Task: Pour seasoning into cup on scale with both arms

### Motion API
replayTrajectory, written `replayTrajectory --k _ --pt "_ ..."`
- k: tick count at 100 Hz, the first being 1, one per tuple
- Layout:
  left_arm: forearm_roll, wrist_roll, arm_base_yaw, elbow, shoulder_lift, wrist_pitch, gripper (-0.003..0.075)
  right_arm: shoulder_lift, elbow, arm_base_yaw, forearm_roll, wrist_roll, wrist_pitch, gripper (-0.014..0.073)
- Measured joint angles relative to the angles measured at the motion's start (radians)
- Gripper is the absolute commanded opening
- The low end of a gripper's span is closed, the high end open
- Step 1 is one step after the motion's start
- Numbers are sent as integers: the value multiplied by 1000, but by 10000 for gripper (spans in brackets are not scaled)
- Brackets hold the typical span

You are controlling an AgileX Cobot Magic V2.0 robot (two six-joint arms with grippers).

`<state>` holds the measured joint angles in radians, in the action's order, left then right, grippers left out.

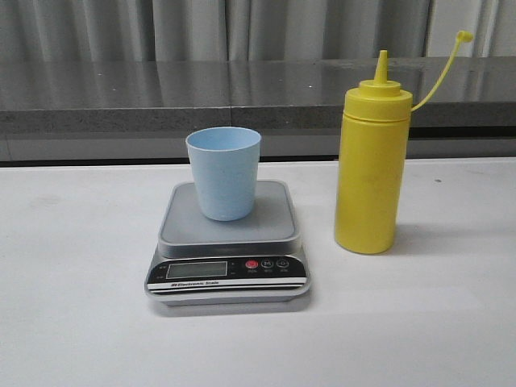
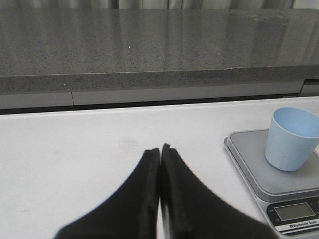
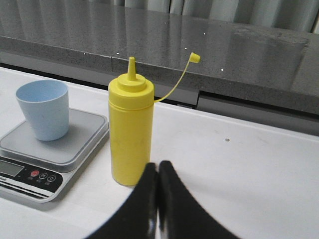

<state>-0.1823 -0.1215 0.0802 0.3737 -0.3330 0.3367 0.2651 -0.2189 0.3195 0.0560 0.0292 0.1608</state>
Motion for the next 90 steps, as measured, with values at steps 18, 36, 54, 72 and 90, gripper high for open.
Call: replayTrajectory --k 18,36,54,72,90 --pt "0 0 0 0 0 0 -20 0 0 0 0 -2 -13 -67" --pt "0 0 0 0 0 0 -20 0 0 0 0 -2 -17 -67" --pt "0 0 0 0 0 0 -20 0 0 0 0 -2 -17 -67" --pt "0 0 0 0 0 0 -20 0 0 0 0 -2 -17 -67" --pt "0 0 0 0 0 0 -20 0 4 -2 9 -2 -20 -67"
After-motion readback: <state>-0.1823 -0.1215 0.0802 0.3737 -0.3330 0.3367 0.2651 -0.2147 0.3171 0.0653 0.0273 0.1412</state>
